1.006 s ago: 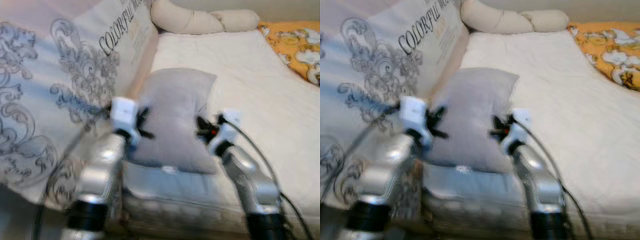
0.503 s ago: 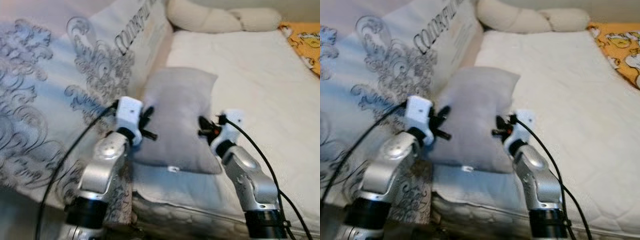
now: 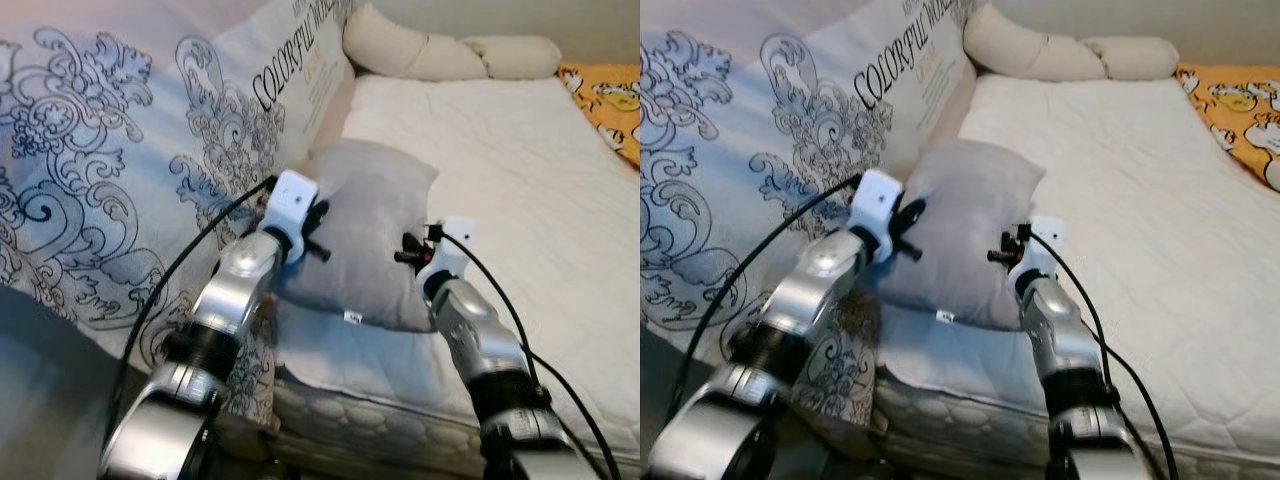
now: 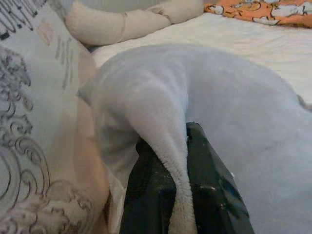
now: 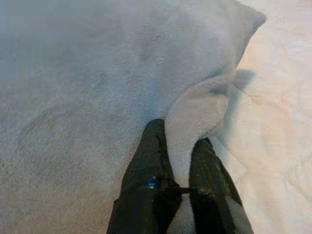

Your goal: Clean up the room

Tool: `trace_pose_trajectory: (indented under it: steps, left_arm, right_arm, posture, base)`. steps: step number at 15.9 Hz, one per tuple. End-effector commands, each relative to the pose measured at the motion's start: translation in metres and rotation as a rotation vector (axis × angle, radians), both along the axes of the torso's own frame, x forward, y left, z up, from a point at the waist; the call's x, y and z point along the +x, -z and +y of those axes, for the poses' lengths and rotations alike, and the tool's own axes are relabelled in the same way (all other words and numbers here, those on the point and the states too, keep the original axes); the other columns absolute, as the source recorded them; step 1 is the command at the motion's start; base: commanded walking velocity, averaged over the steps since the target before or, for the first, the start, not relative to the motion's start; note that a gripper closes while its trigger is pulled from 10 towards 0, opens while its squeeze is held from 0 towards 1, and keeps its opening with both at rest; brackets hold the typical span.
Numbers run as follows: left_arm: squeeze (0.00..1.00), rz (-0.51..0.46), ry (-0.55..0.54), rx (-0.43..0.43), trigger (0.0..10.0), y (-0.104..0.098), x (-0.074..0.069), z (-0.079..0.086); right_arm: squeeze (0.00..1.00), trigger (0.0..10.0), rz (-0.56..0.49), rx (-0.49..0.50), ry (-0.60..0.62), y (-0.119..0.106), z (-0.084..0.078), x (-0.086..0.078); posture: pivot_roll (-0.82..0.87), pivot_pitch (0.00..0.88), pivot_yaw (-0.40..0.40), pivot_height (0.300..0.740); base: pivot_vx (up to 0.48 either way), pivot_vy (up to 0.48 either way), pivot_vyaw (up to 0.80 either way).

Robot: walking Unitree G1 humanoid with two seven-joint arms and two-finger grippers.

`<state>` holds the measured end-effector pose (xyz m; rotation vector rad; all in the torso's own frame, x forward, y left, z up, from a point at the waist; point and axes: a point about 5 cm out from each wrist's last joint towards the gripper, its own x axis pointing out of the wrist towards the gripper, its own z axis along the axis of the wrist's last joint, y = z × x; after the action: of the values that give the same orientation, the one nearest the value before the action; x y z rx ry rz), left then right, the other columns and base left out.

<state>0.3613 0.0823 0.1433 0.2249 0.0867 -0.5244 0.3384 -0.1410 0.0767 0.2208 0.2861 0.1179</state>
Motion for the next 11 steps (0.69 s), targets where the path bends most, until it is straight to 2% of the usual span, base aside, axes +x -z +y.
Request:
trace_pose_trajectory:
  steps: [1, 3, 5, 7, 8, 9, 10, 11]
  left_arm:
    - [0.00, -0.080, 0.015, 0.037, 10.0, -0.014, 0.009, -0.006]
    - [0.00, -0.119, 0.012, 0.070, 10.0, -0.025, 0.018, -0.009]
    - [0.00, -0.151, -0.030, 0.078, 10.0, -0.035, 0.023, -0.004]
    - [0.00, -0.164, -0.045, 0.089, 10.0, -0.037, 0.024, -0.001]
    - [0.00, -0.191, -0.065, 0.103, 10.0, -0.037, 0.023, 0.004]
    - [0.00, -0.225, -0.094, 0.124, 10.0, -0.038, 0.019, 0.011]
    - [0.00, -0.247, -0.113, 0.121, 10.0, -0.037, 0.012, 0.013]
    - [0.00, -0.247, -0.113, 0.121, 10.0, -0.037, 0.012, 0.013]
  right_arm:
    - [0.00, 10.0, -0.017, -0.005, 0.027, -0.004, -0.002, 0.010]
    - [0.00, 10.0, 0.023, 0.009, 0.033, -0.001, 0.002, 0.019]
    - [0.00, 10.0, 0.056, -0.035, -0.008, -0.002, 0.010, 0.025]
    - [0.00, 10.0, 0.062, -0.043, -0.018, -0.002, 0.012, 0.026]
    - [0.00, 10.0, 0.069, -0.059, -0.027, -0.002, 0.015, 0.027]
    - [0.00, 10.0, 0.085, -0.085, -0.044, 0.000, 0.021, 0.026]
    - [0.00, 10.0, 0.091, -0.102, -0.050, 0.003, 0.024, 0.025]
    - [0.00, 10.0, 0.091, -0.102, -0.050, 0.003, 0.024, 0.025]
  posture:
    - [0.02, 0.000, 0.070, 0.740]
    - [0.04, 0.000, 0.073, 0.740]
    - [0.09, 0.000, 0.066, 0.740]
    - [0.11, 0.000, 0.059, 0.740]
    - [0.17, 0.055, 0.047, 0.740]
    - [0.20, 0.073, 0.044, 0.740]
    - [0.23, 0.109, 0.041, 0.740]
    - [0.23, 0.109, 0.041, 0.740]
  base:
    - [0.000, 0.000, 0.00]
    - [0.000, 0.000, 0.00]
    - [0.000, 0.000, 0.00]
    - [0.000, 0.000, 0.00]
    - [0.000, 0.000, 0.00]
    - [0.000, 0.000, 0.00]
    - [0.000, 0.000, 0.00]
    - [0.000, 0.000, 0.00]
